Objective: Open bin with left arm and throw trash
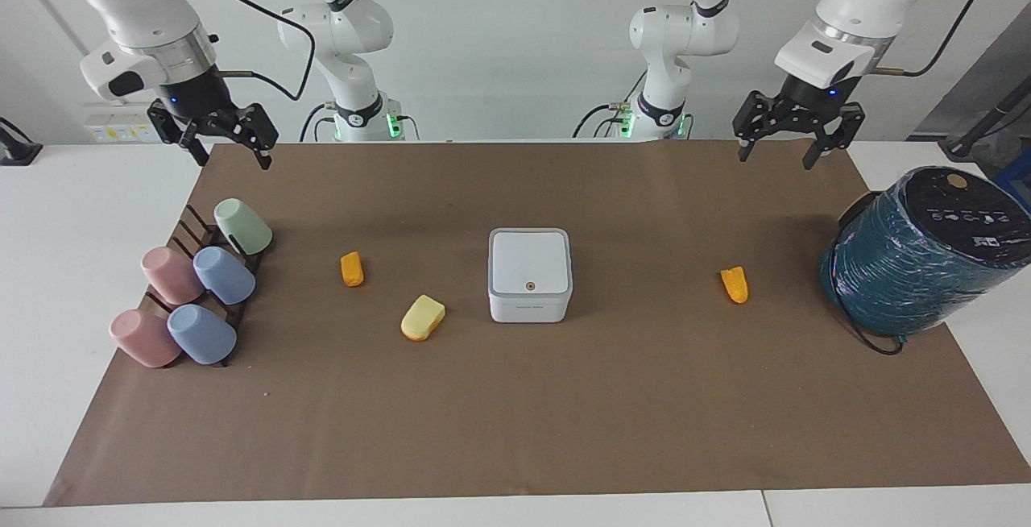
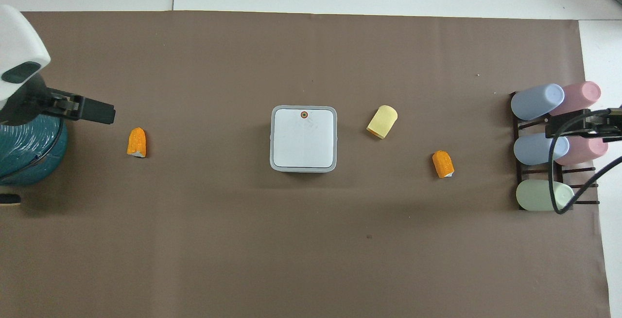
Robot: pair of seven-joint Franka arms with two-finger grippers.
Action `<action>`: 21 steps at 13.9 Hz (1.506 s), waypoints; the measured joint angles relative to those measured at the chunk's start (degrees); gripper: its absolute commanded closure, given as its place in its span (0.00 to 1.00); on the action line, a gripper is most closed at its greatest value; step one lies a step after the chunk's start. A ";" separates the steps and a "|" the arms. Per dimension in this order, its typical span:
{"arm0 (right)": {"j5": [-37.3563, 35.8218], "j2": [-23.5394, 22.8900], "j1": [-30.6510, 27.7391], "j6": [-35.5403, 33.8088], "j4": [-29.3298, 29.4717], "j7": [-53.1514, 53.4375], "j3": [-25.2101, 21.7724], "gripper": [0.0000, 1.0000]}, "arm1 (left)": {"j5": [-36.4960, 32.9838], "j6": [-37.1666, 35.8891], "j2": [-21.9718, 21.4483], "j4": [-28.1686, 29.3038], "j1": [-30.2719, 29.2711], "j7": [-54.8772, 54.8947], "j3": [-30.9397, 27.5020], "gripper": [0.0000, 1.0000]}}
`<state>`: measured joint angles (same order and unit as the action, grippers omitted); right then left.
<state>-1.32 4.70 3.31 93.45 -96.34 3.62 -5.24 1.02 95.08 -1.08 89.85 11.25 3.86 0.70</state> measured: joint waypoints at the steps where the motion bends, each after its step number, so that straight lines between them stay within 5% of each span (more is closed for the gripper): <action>1: 0.00 0.06 0.00 0.34 -0.21 0.00 0.00 0.00 | 0.00 2.12 -0.17 1.59 2.00 -0.97 0.09 0.00; 2: 0.00 0.10 0.00 0.65 -0.38 0.00 0.00 0.00 | 0.00 4.26 -0.24 3.10 3.85 -2.28 0.15 0.00; 7: 0.00 0.17 0.00 1.23 -1.01 0.00 0.00 0.00 | 0.00 17.00 1.17 10.10 12.33 -11.08 0.35 0.46; 9: 0.00 0.21 0.00 1.25 -1.04 0.00 0.00 0.00 | 0.00 21.35 3.36 11.50 14.83 -14.06 0.37 0.74; 12: 0.00 0.26 0.00 1.25 -1.09 0.00 0.00 0.00 | 0.00 28.20 7.37 11.87 17.88 -19.29 0.37 0.88; 13: 0.00 0.26 0.00 1.43 -1.13 0.00 0.01 0.00 | 0.00 30.66 8.70 11.88 18.76 -21.05 0.39 1.00; 21: 2.10 -0.99 5.13 18.63 -9.96 2.48 0.41 0.00 | 0.11 45.10 15.37 12.01 22.44 -24.64 0.50 1.00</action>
<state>0.78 3.72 8.44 112.08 -106.30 6.10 -4.83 1.13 140.18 14.29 101.86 33.69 -20.78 1.19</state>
